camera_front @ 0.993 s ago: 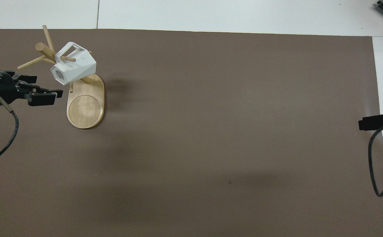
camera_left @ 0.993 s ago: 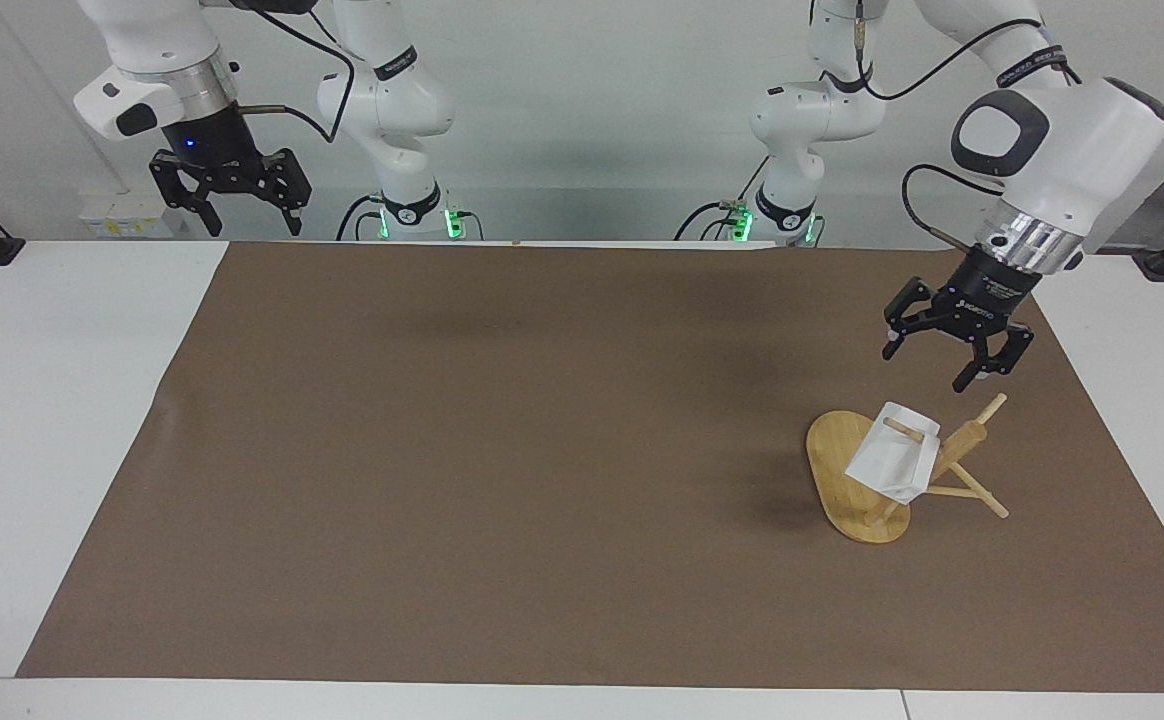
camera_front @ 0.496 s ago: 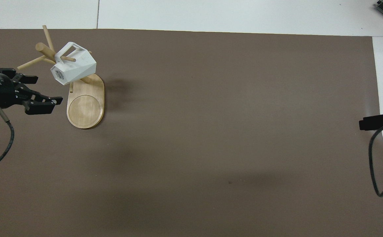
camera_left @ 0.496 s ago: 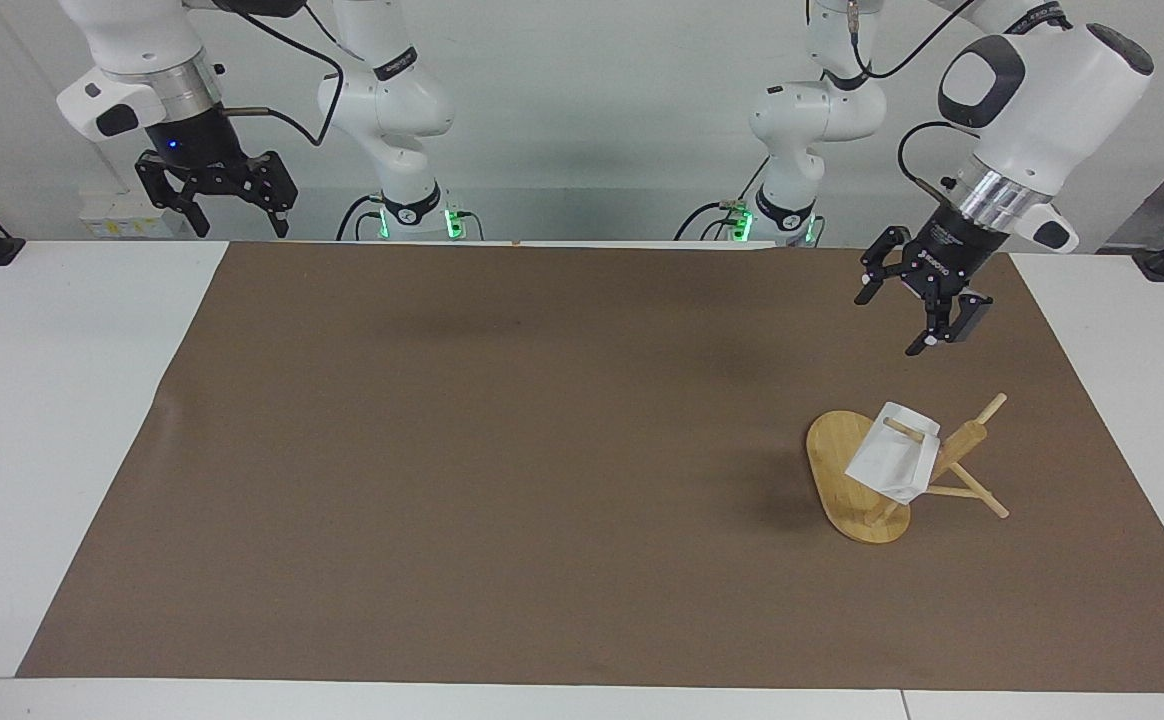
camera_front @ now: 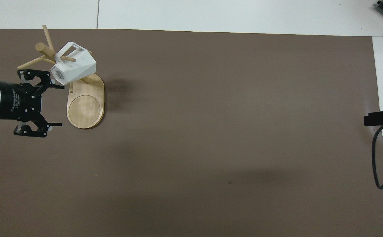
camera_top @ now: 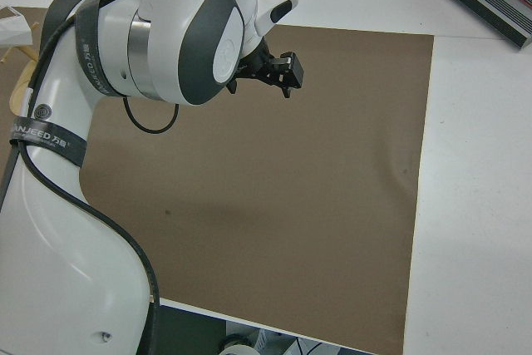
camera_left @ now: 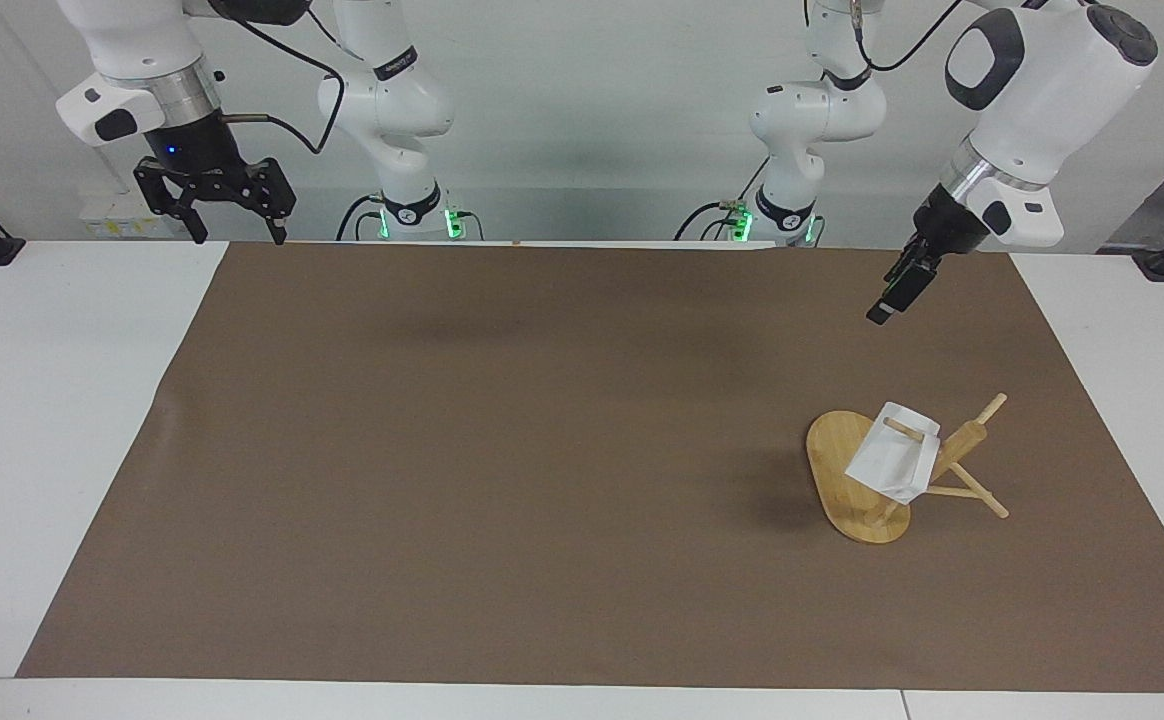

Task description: Hang cup on rack

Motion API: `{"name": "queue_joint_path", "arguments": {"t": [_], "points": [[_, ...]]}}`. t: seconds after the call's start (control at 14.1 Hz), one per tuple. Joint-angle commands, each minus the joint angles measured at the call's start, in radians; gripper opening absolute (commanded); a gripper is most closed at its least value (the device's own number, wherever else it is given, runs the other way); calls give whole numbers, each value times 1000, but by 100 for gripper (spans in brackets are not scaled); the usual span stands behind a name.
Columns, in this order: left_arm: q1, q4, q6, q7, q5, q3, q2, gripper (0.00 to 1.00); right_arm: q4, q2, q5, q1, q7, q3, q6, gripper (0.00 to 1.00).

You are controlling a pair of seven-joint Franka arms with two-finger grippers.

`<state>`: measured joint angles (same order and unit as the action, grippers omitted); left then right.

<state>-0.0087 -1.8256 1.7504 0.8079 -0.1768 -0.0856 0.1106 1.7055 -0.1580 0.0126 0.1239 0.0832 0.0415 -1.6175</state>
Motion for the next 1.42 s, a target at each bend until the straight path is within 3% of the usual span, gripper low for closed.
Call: {"name": "queue_joint_path", "arguments": {"t": [0.0,0.57,0.99,1.13,1.35], "points": [[-13,38,-57,-195,51,1,-5,100,29,-26,-22,14,1,6,-9,100],[-1,190,-123,-801,161,9,-61,100,26,-35,-22,14,3,8,-9,100],[4,412,-265,-888,169,12,-173,100,28,-35,-22,14,3,8,-9,100],[4,410,-266,-900,171,12,-160,100,28,-35,-22,14,3,8,-9,100],[35,307,-261,-995,169,13,-91,100,26,-35,-22,14,3,8,-7,100]]}}
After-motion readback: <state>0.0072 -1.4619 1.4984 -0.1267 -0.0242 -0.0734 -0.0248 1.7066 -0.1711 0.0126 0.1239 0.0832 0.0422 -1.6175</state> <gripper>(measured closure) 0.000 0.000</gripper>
